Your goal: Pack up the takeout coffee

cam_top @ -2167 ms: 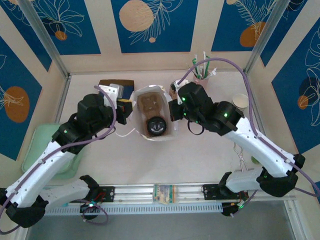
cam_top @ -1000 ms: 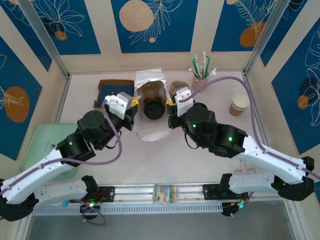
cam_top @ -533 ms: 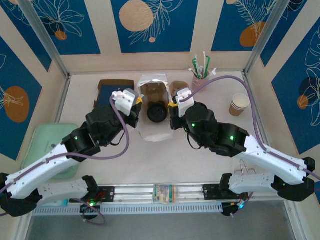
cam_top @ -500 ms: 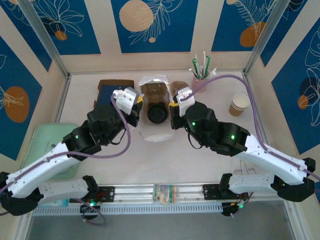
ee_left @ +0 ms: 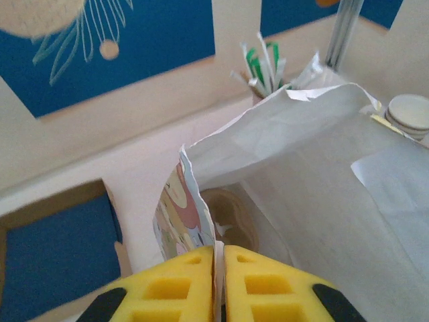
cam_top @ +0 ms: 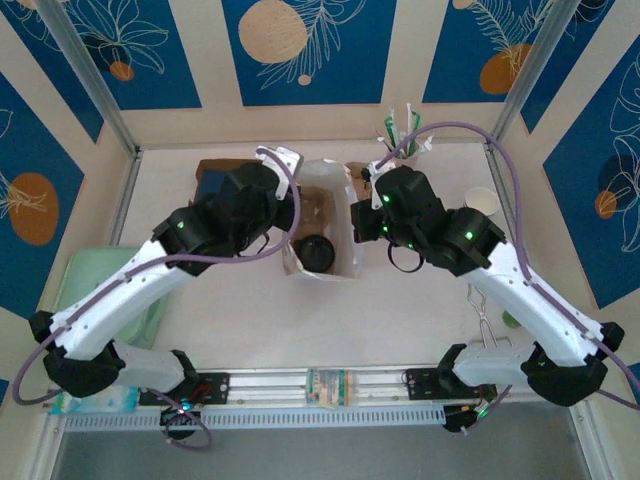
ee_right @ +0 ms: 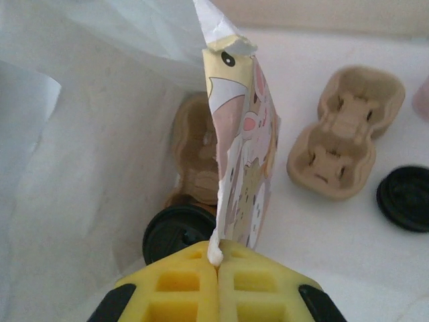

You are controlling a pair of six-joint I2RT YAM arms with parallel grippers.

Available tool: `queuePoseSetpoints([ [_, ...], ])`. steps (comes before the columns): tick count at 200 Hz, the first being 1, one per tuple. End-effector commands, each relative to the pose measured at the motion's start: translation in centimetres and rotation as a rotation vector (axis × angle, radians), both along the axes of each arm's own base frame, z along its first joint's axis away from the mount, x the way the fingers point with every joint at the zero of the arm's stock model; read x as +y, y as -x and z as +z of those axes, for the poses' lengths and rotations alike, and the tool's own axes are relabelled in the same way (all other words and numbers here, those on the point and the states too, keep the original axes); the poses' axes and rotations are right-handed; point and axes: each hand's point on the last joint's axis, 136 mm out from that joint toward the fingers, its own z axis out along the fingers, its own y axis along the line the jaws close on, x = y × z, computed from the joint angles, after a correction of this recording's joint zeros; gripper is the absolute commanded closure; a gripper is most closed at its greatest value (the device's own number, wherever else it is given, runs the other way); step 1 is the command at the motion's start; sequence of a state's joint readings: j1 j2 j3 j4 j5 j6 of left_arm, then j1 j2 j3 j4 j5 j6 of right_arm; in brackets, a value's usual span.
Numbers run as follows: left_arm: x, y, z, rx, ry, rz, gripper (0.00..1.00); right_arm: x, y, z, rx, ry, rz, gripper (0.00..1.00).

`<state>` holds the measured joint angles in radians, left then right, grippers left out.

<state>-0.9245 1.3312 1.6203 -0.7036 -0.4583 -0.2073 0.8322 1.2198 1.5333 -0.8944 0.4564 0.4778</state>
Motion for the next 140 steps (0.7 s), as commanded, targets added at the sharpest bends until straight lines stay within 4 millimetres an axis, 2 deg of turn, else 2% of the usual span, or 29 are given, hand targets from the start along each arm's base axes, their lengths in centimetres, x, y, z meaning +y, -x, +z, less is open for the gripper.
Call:
queuePoseSetpoints([
  [1, 0.1, 0.0, -2.1, 0.143, 0.028, -0.005, 0.87, 0.3, 1.3, -1.6, 0.15, -0.02, 0.025, 1.0],
  [51, 0.3, -1.9, -6.1, 0.322, 0.068, 0.034, 0.87, 0.0, 0.8, -3.0, 0.235, -0.013, 0.005, 1.0],
  [140, -0.6, -3.9, -8.7, 0.428, 0.088, 0.021, 0.87, -1.8, -1.2, -5.6, 0.376, -0.024, -0.072, 1.0],
])
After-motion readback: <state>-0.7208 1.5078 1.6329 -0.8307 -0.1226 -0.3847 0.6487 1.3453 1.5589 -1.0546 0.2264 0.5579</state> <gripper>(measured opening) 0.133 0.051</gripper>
